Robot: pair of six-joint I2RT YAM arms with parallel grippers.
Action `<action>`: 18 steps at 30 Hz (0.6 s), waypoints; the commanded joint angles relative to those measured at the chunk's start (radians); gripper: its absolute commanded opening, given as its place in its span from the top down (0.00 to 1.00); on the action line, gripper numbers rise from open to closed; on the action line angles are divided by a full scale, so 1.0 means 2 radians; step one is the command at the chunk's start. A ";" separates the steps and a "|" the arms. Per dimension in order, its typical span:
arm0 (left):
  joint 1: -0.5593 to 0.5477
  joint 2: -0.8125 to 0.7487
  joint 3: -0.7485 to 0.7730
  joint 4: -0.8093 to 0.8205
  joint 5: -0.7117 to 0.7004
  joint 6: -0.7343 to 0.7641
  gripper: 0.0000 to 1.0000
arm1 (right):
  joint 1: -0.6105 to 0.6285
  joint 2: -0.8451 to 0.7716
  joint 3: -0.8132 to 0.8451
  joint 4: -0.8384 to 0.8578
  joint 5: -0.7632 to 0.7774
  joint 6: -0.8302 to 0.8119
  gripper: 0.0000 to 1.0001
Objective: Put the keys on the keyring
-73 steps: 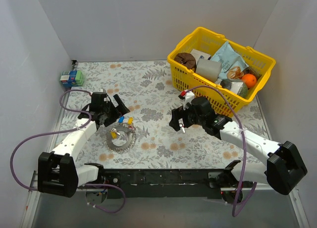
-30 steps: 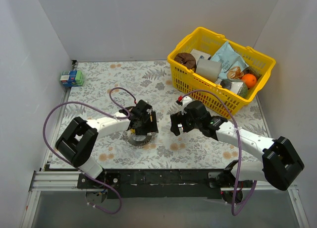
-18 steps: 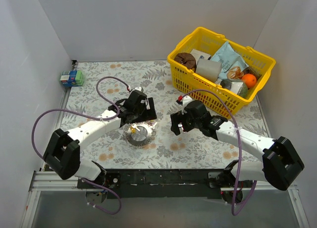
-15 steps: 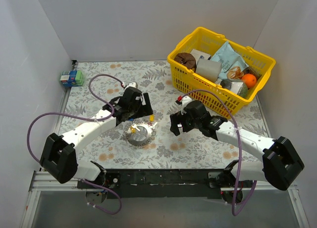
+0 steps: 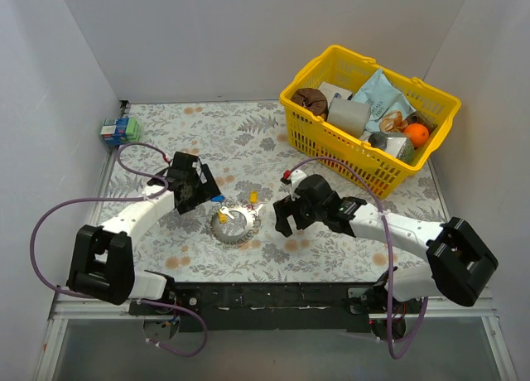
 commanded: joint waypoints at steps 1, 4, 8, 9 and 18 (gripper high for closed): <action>-0.002 0.020 -0.009 0.022 0.024 0.002 0.12 | 0.019 0.007 0.013 0.033 -0.008 0.018 0.02; -0.002 0.037 -0.013 0.040 0.037 0.010 0.12 | 0.029 0.013 0.015 0.033 -0.006 0.022 0.02; -0.002 0.046 -0.028 0.065 0.073 0.011 0.12 | 0.030 0.016 0.012 0.039 -0.006 0.025 0.02; -0.004 0.049 -0.034 0.071 0.078 0.010 0.12 | 0.030 0.015 0.012 0.040 -0.008 0.028 0.02; -0.036 0.041 -0.062 0.095 0.122 0.001 0.18 | 0.030 0.028 0.021 0.056 -0.032 0.038 0.02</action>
